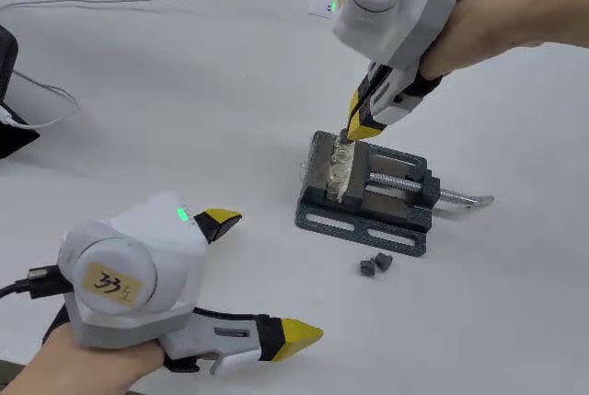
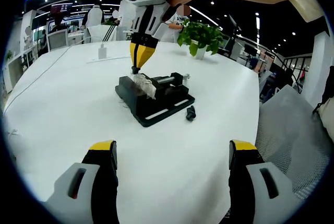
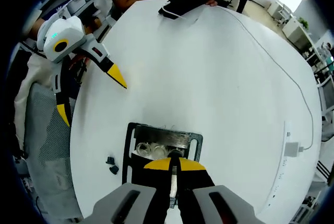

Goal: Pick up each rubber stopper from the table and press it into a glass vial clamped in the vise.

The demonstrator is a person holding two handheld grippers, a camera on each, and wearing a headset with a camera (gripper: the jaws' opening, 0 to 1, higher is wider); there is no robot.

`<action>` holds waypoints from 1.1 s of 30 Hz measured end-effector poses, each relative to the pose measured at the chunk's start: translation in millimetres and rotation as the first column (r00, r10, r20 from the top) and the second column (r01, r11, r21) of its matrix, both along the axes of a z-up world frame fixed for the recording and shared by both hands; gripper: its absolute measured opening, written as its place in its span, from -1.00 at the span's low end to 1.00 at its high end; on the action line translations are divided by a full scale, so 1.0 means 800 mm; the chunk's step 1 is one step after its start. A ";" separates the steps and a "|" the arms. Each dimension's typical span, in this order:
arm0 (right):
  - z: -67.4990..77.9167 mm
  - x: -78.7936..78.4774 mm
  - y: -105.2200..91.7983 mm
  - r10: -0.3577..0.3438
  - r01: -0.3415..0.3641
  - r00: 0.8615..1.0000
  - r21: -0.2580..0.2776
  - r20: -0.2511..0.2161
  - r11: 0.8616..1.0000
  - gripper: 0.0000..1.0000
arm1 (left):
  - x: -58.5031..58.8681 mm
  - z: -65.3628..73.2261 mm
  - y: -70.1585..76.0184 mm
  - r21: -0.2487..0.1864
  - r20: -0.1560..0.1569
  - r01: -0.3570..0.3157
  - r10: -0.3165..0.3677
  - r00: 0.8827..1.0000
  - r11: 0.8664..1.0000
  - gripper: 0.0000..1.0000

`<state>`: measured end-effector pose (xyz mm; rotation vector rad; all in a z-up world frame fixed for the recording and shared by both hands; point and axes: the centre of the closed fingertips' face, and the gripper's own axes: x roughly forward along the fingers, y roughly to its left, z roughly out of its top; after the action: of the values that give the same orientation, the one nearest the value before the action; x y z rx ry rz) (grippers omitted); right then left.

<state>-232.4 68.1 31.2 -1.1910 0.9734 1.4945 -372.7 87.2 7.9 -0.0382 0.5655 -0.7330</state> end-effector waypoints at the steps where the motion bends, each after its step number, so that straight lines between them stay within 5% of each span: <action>1: 0.000 0.001 -0.001 0.006 -0.006 1.000 0.001 0.002 1.000 -1.00 | 0.000 0.000 0.000 -0.001 0.001 0.000 0.000 1.000 1.000 0.74; 6: -0.002 0.000 -0.001 0.012 -0.012 1.000 -0.020 0.025 1.000 -1.00 | 0.003 0.002 0.001 -0.009 0.004 -0.005 0.005 1.000 1.000 0.75; 16: -0.003 0.001 0.002 -0.062 0.061 0.998 -0.006 -0.026 0.998 -1.00 | 0.009 0.000 0.005 -0.028 -0.003 -0.030 0.030 1.000 0.999 0.74; 33: -0.008 0.007 0.009 -0.088 0.084 0.996 -0.111 -0.030 0.990 -1.00 | 0.017 0.002 0.003 -0.046 0.004 -0.042 0.042 0.999 0.998 0.73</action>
<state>-226.8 75.5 25.0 -1.1891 1.1289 1.4130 -358.9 89.3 9.7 -0.0909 0.5414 -0.7052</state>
